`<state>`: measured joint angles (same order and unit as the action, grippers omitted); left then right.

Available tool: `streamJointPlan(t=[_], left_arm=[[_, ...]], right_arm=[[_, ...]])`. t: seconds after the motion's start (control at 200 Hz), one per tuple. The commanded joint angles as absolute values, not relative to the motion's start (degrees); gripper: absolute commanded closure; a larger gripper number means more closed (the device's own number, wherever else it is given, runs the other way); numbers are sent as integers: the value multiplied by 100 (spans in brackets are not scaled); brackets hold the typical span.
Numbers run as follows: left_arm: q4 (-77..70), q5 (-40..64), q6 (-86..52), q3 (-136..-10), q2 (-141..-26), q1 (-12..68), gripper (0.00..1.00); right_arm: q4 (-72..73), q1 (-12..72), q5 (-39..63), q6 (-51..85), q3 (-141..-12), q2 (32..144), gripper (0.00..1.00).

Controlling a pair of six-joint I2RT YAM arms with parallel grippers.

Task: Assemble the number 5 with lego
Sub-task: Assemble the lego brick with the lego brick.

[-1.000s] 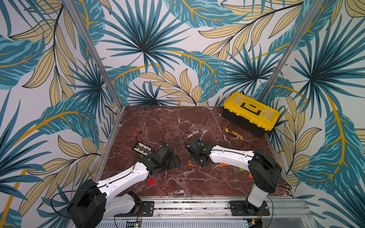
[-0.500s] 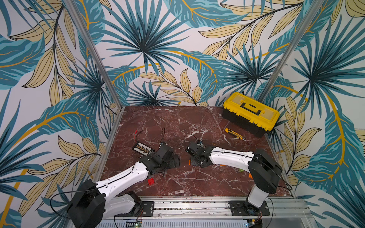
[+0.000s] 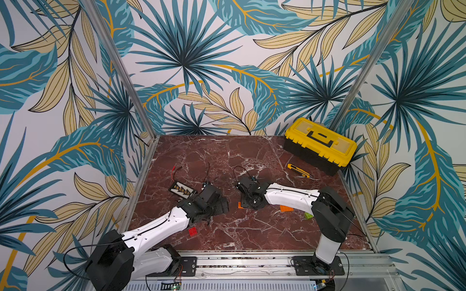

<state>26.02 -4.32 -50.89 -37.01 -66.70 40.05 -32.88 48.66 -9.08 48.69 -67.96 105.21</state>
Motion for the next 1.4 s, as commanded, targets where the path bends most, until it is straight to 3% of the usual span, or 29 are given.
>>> streamJointPlan(t=[0.0,0.295,0.581,0.991,1.247,1.397], left_arm=[[2702,-588,-5137,-3872,-6523,4015,0],[2721,-633,-5139,-3831,-6365,4011,0],[2734,-624,-5136,-3800,-6305,4014,0],[2559,-541,-5185,-3713,-6381,4014,0],[2593,-514,-5170,-3783,-6452,4008,0],[2658,-569,-5131,-3810,-6386,4017,0]], right_arm=[[-4189,4801,-530,4560,-6431,11284,77],[-4520,4685,-651,4199,-7262,10773,64],[-4528,4648,-589,4157,-7334,10936,68],[-3300,4653,35,4538,-5675,11422,72],[-3537,4648,-74,4492,-5935,11397,75],[-3854,4642,-302,4439,-6381,10996,70]])
